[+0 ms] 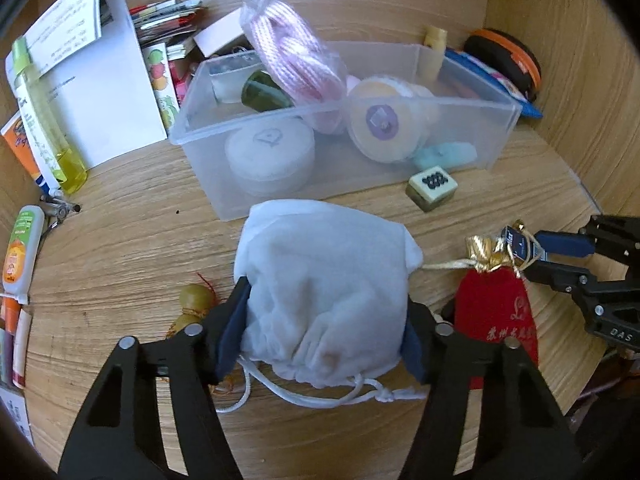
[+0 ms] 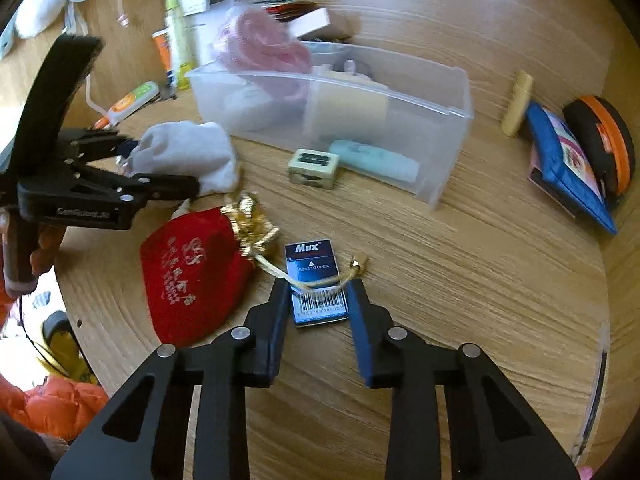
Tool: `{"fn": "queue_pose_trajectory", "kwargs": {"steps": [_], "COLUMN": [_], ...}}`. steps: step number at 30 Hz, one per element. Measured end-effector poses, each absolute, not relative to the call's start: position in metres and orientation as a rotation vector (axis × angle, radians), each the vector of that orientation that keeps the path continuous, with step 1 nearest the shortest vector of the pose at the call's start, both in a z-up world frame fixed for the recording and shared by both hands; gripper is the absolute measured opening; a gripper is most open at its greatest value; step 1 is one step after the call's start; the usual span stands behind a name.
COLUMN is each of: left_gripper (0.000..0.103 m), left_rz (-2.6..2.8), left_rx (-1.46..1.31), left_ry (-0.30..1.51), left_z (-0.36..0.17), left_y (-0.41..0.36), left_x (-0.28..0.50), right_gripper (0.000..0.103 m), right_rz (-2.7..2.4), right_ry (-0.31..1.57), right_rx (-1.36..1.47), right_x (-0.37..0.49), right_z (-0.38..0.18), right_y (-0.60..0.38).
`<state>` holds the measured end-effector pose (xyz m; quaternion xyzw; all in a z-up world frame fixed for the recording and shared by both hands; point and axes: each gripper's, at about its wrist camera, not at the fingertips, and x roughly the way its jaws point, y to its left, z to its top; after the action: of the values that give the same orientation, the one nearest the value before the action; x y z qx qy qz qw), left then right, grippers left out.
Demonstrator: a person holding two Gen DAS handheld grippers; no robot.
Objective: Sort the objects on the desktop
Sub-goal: 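Grasp the white drawstring pouch with the left tool while the right tool grasps the blue Max box, then carry the white pouch and blue box over the clear bin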
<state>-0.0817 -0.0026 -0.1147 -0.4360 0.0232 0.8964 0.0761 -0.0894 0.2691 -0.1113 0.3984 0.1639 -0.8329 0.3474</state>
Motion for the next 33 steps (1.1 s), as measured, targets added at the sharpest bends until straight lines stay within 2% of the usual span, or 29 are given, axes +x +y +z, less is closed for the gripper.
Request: {"fn": "queue_pose_trajectory", "kwargs": {"steps": [8, 24, 33], "left_gripper": [0.052, 0.051, 0.050], "left_rz": [2.697, 2.691, 2.613], "left_rx": [-1.245, -1.079, -1.096], "left_ry": [-0.096, -0.229, -0.179], "left_z": [-0.098, -0.055, -0.065], "left_y": [-0.019, -0.019, 0.007], "left_x": [-0.079, -0.076, -0.066], "right_gripper": [0.026, 0.026, 0.026], "right_rz": [-2.248, -2.278, -2.220], "right_ry": [0.354, 0.286, 0.423], "right_rx": [1.058, 0.928, 1.024], "right_x": [-0.100, -0.100, -0.090], "right_z": [-0.104, -0.060, -0.087], "right_y": [0.293, 0.296, 0.282]}}
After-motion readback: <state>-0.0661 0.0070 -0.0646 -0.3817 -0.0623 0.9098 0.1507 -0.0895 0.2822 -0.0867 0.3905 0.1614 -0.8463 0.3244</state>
